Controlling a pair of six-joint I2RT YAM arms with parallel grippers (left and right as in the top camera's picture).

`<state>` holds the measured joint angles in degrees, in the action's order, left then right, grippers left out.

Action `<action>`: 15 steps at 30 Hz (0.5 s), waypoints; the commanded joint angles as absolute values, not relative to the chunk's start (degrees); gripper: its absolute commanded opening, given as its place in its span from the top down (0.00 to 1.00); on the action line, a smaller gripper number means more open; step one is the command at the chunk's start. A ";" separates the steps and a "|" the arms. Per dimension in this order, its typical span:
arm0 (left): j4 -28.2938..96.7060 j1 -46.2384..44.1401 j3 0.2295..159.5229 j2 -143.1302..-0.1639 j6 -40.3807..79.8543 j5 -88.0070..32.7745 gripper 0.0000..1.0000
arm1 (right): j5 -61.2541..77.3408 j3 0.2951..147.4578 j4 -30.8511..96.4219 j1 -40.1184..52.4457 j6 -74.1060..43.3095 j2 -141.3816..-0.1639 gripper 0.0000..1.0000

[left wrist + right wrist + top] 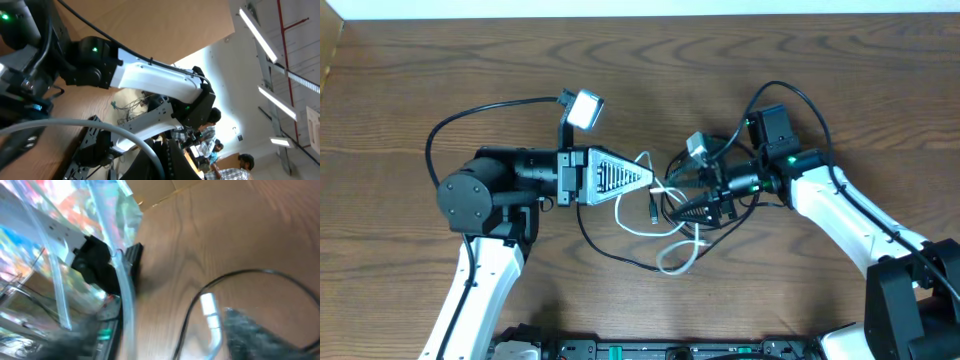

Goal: Untangle cables

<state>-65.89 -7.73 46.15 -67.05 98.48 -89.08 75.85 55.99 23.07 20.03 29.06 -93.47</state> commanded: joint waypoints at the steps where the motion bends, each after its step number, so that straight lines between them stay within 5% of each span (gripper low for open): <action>1: -66.32 -7.90 46.15 -67.48 96.86 -89.32 0.92 | 72.79 56.66 23.16 22.11 25.04 -93.27 0.63; 3: -66.32 -7.90 46.17 -67.68 96.86 -89.34 0.92 | 69.41 56.66 23.16 23.42 23.92 -93.27 0.71; 6: -66.32 -7.90 46.15 -67.72 96.86 -89.34 0.92 | 65.25 56.66 23.05 25.15 22.50 -93.27 0.99; 13: -66.32 -7.90 46.15 -67.72 96.88 -89.41 0.93 | 63.70 56.66 21.63 25.91 20.12 -93.27 0.98; 14: -66.32 -7.90 46.15 -67.72 96.86 -89.38 0.92 | 63.55 56.66 21.63 25.91 20.12 -93.27 0.75; 15: -66.32 -7.90 46.15 -67.72 96.86 -89.38 0.93 | 63.42 56.66 21.63 25.91 20.12 -93.27 0.42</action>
